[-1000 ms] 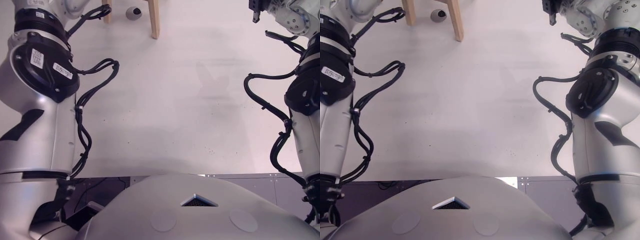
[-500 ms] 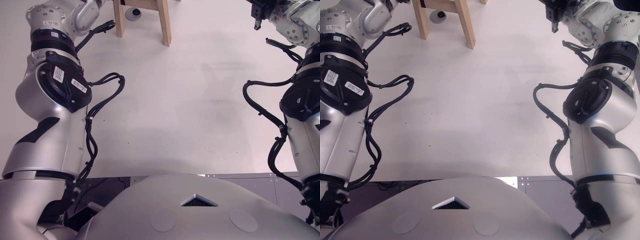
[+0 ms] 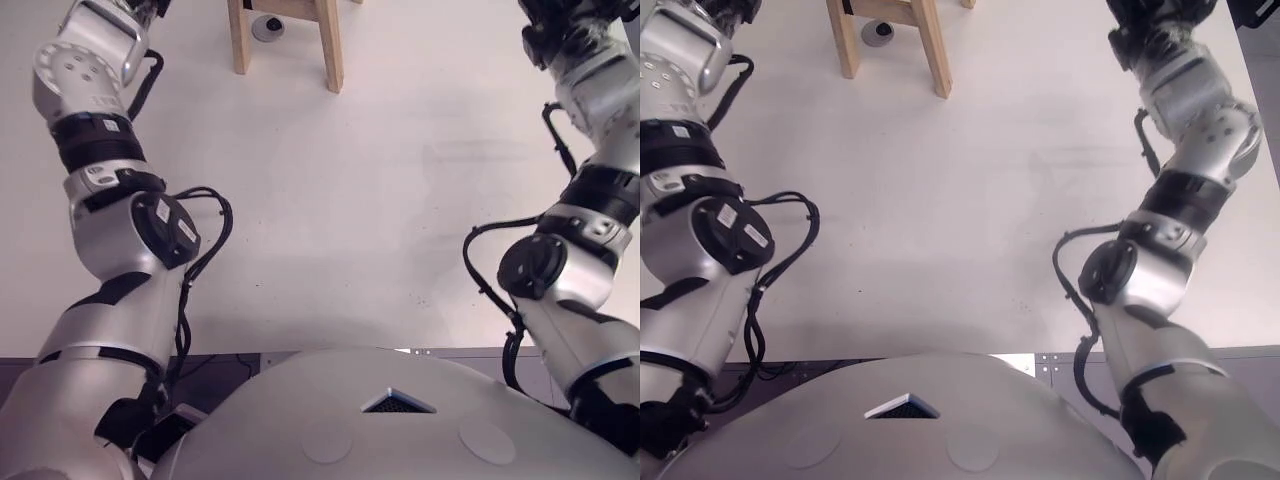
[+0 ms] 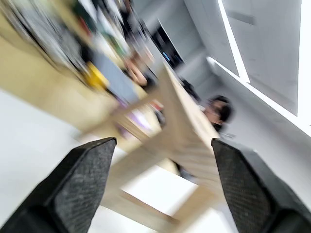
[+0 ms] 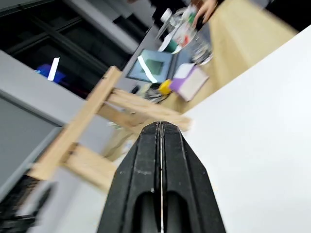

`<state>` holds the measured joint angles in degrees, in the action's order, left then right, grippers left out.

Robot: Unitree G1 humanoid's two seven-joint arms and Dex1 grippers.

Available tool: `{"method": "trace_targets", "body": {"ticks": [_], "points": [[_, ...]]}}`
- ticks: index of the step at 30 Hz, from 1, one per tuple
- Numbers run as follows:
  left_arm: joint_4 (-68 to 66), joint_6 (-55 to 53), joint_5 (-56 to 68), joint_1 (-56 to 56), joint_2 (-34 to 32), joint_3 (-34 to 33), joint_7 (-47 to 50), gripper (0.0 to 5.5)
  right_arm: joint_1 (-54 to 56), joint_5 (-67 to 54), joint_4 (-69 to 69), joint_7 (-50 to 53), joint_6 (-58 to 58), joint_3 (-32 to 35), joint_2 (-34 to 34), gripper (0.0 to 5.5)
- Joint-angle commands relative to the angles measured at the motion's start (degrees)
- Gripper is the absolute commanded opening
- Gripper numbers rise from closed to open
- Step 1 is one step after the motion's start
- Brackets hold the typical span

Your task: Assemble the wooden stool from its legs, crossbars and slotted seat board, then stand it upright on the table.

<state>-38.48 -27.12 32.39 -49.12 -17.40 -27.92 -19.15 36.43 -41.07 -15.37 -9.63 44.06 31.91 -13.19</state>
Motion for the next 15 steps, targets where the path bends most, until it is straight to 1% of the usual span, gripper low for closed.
{"method": "trace_targets", "body": {"ticks": [1,4,6,15], "points": [[1.6,27.6,-16.7,8.4,4.0,10.3,4.5,3.59,-8.2,10.6,5.8,2.6,-20.8,-5.8,8.5,0.00],[-0.9,35.2,-19.9,9.4,6.6,12.1,7.3,3.59,-8.8,13.7,3.4,1.5,-24.7,-9.1,9.3,0.00],[-2.3,37.4,-20.6,9.4,7.2,12.7,7.7,3.59,-8.4,14.1,2.6,1.0,-26.0,-10.1,9.3,0.00],[-3.9,39.7,-21.1,9.1,9.0,14.5,8.3,3.59,-7.9,14.3,1.2,0.7,-27.8,-12.4,10.0,0.00]]}}
